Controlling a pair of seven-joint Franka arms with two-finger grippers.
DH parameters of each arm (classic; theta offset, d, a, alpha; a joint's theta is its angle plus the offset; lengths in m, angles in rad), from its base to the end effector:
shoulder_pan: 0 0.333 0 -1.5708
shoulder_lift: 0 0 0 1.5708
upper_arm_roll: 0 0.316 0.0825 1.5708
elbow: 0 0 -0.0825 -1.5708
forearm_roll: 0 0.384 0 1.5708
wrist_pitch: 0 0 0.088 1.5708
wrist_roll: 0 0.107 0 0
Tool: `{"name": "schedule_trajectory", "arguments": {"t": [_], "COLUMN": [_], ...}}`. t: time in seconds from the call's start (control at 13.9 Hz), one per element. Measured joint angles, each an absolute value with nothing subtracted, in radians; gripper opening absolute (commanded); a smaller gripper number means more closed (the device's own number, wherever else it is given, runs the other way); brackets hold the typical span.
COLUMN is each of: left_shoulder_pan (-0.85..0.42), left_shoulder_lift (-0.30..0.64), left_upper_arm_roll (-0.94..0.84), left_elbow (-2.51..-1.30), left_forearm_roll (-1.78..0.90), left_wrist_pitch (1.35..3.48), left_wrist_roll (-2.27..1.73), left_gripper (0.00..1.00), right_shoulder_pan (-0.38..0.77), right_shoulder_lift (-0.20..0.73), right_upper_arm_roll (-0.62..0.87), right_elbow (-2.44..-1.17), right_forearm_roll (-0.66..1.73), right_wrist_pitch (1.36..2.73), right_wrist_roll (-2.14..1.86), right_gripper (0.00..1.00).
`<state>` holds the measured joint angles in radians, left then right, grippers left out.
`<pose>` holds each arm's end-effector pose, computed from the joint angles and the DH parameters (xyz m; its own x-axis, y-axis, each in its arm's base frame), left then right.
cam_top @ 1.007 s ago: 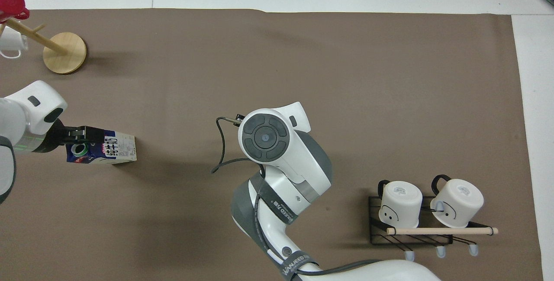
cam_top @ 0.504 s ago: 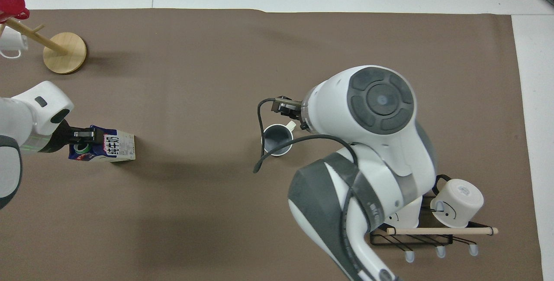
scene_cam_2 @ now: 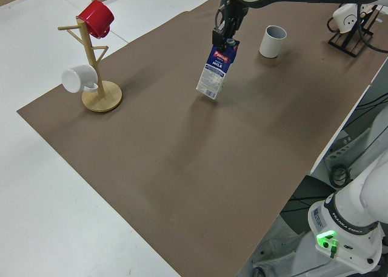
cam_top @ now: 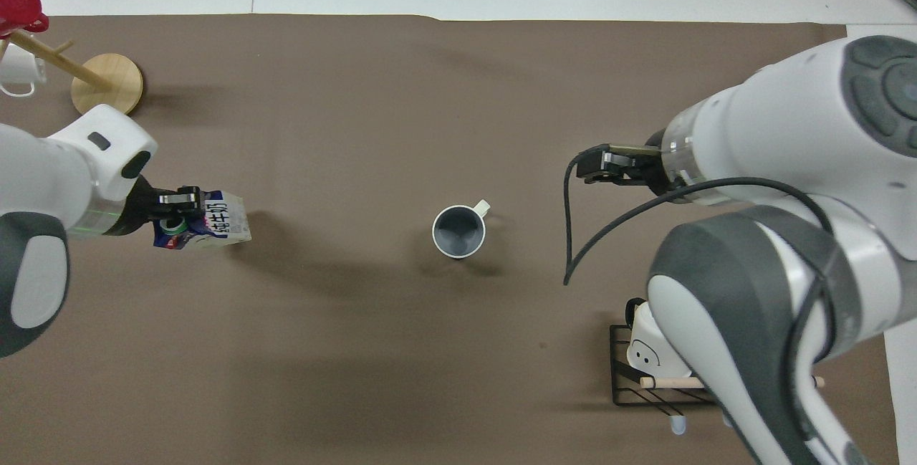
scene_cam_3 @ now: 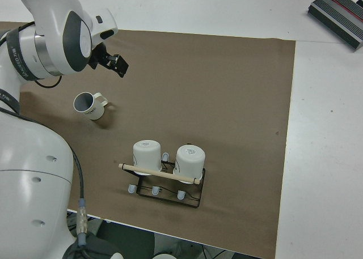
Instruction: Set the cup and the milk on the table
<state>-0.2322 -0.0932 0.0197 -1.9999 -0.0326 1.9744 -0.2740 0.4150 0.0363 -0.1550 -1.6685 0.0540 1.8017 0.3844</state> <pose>0.5250 -0.1151 0.5058 0.9956 0.0745 0.0561 0.0717 -0.9962 0.0496 0.5622 0.1557 0.5786 0.9881 -0.1360 0.0719 -0.1301 -0.9882 -0.0808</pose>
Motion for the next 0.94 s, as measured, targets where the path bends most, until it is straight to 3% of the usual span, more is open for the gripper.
{"name": "schedule_trajectory", "arguments": {"t": [0.43,0.94], "left_shoulder_pan": [-0.352,-0.448], "left_shoulder_lift": [-0.034,0.150], "left_upper_arm_roll": [0.016,0.006], "left_elbow": [-1.958,-1.828], "left_forearm_roll": [-0.137,-0.206], "left_wrist_pitch": [1.998,2.047], "left_wrist_roll": [-0.369,-0.454], "left_gripper": [0.34,0.32], "right_shoulder_pan": [0.292,0.154], "right_shoulder_lift": [-0.034,-0.070], "right_upper_arm_roll": [-0.161,-0.166], "right_elbow": [-1.669,-1.652], "right_forearm_roll": [0.005,0.005], "right_wrist_pitch": [1.748,1.657], "right_wrist_roll": [0.211,0.092], "right_gripper": [1.00,1.00]}}
